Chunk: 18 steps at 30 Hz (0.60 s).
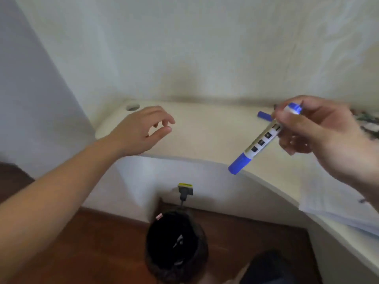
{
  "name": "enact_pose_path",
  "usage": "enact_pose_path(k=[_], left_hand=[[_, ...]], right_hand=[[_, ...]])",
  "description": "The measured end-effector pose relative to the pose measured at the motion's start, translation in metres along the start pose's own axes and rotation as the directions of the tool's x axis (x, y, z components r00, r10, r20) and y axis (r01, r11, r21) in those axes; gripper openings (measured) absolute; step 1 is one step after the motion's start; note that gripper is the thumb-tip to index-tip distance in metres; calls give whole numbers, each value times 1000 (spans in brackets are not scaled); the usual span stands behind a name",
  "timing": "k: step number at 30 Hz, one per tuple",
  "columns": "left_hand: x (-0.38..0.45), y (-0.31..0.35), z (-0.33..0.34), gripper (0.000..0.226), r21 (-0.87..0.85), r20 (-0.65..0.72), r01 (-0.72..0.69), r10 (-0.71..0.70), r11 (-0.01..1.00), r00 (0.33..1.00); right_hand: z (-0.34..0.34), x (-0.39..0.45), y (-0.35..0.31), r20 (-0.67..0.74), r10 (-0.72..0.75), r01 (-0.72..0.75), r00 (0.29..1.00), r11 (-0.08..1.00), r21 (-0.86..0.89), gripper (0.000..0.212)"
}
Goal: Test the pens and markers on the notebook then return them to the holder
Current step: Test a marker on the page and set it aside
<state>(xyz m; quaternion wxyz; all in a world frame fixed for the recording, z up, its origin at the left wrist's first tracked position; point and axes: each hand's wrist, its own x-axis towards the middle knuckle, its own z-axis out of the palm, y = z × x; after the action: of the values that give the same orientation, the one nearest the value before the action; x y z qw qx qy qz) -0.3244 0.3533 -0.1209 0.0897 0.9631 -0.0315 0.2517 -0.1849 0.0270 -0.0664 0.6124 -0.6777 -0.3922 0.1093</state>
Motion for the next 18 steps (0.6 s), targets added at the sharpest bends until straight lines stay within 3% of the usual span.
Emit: enact_pose_path(k=[8, 12, 14, 18], left_hand=[[-70, -16, -23, 25, 42, 15, 83, -84, 996, 996], [-64, -13, -28, 22, 33, 0, 96, -96, 995, 995], [-57, -10, -28, 22, 18, -12, 88, -88, 996, 996], [-28, 5, -20, 23, -44, -32, 62, -64, 997, 997]], right_hand=[[94, 13, 18, 320, 136, -47, 937, 961, -271, 12], [99, 11, 31, 288, 119, 13, 950, 908, -419, 38], [90, 10, 22, 229, 55, 34, 972, 928, -371, 37], [54, 5, -13, 109, -122, 129, 986, 990, -58, 31]])
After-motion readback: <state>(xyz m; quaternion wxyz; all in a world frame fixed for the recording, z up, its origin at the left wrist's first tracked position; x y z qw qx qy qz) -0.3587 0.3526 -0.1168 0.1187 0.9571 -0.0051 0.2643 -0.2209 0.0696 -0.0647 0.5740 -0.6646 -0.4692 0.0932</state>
